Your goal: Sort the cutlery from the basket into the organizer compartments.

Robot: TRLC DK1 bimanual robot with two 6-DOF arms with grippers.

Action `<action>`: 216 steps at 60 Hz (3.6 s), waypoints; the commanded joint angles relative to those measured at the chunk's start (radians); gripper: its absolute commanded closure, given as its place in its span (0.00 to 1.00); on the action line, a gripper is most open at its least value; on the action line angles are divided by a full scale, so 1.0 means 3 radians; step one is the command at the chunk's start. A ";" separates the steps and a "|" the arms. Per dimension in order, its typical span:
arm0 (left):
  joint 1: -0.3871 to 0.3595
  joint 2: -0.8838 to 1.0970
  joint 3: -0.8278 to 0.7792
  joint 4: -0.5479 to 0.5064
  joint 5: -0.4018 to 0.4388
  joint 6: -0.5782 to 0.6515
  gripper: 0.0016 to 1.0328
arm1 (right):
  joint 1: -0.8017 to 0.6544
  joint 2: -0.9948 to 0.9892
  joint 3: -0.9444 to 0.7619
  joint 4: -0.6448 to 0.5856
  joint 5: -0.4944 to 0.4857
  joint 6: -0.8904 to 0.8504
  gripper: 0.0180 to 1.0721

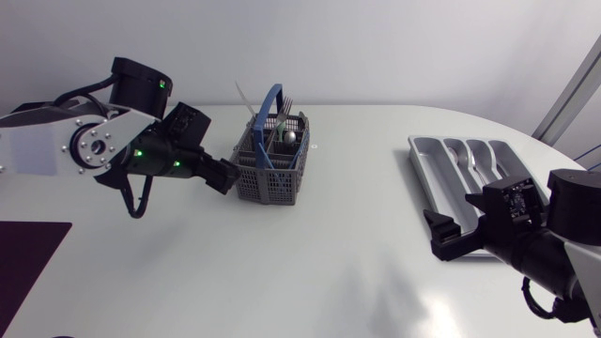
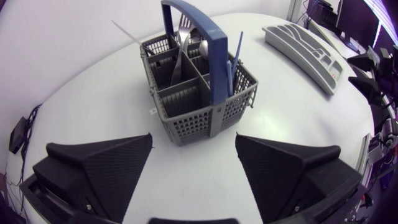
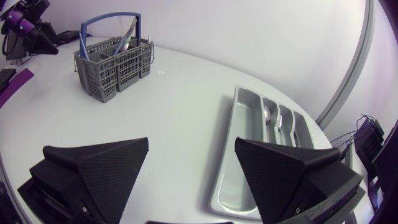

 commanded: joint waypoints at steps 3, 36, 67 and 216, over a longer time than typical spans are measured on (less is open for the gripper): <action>-0.0054 0.0199 0.0240 0.0053 0.0043 -0.0003 0.16 | 0.0021 0.0042 0.0072 -0.0054 0.0011 -0.0138 0.05; -0.0345 0.0807 0.0542 0.0579 -0.0529 -0.0080 0.19 | 0.0021 0.0052 0.0000 -0.0069 -0.0019 -0.0215 0.05; -0.0437 0.1058 0.0777 0.0676 -0.0606 -0.0325 0.24 | 0.0021 0.0047 -0.0046 -0.0049 -0.0024 -0.0276 0.05; 0.0381 -0.1438 -0.1273 -0.1031 0.1000 0.1070 0.85 | 0.0420 0.2915 0.2153 -0.0192 -0.0832 0.0307 0.71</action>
